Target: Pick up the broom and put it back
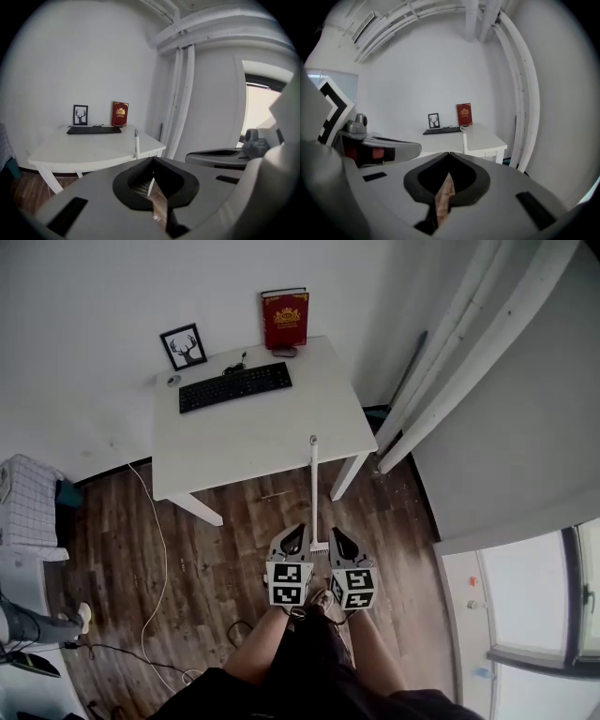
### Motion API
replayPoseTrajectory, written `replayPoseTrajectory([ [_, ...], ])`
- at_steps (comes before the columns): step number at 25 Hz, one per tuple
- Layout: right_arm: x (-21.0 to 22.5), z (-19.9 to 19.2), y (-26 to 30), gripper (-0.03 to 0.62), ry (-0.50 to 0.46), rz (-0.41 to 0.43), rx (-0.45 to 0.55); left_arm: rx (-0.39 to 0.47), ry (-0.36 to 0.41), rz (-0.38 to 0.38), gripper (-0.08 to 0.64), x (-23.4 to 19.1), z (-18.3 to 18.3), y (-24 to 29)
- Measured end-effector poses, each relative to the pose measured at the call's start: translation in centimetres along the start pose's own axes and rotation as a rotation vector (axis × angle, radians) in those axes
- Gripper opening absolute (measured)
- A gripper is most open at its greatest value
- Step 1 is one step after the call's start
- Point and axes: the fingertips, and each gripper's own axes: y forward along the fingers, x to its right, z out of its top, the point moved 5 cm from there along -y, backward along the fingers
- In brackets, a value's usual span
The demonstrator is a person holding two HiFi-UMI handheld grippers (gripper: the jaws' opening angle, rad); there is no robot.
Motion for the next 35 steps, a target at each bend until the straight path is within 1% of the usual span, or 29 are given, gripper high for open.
replayPoseTrajectory([
  [1, -0.6, 0.7, -0.5, 0.021, 0.019, 0.0, 0.019, 0.015, -0.003, -0.013, 0.002, 0.2, 0.5, -1.1],
  [2, -1.1, 1.6, -0.9, 0.021, 0.018, 0.001, 0.042, 0.035, 0.006, -0.024, 0.002, 0.3, 1.3, -2.0],
  [5, -3.0, 4.0, -1.8, 0.021, -0.045, -0.001, 0.095, 0.091, 0.031, -0.043, 0.002, 0.0, 3.4, -4.9],
  [9, -5.8, 6.7, -3.4, 0.021, -0.089, -0.005, 0.149, 0.155, 0.006, -0.031, 0.003, -1.4, 5.0, -8.2],
  [12, -8.0, 8.1, -4.8, 0.021, -0.15, -0.012, 0.193, 0.188, 0.044, -0.022, 0.002, -1.9, 5.6, -9.7],
  [16, -10.1, 7.5, -6.8, 0.021, -0.199, -0.011, 0.192, 0.207, 0.085, -0.045, 0.002, -1.2, 5.4, -11.4],
  [19, -10.5, 6.7, -7.3, 0.021, -0.24, -0.017, 0.173, 0.201, 0.083, -0.07, 0.002, -0.7, 4.8, -11.7],
  [23, -11.1, 6.6, -7.2, 0.021, -0.252, -0.024, 0.155, 0.195, 0.085, -0.092, 0.002, -1.2, 4.6, -12.1],
  [27, -11.6, 7.0, -7.8, 0.021, -0.259, -0.042, 0.169, 0.2, 0.089, -0.106, 0.002, -1.5, 4.6, -12.7],
  [31, -11.6, 7.2, -8.5, 0.021, -0.26, -0.052, 0.153, 0.203, 0.075, -0.114, 0.002, -1.4, 4.7, -12.7],
  [35, -12.2, 6.9, -8.9, 0.021, -0.27, -0.05, 0.175, 0.203, 0.062, -0.125, 0.002, -1.5, 4.2, -13.0],
])
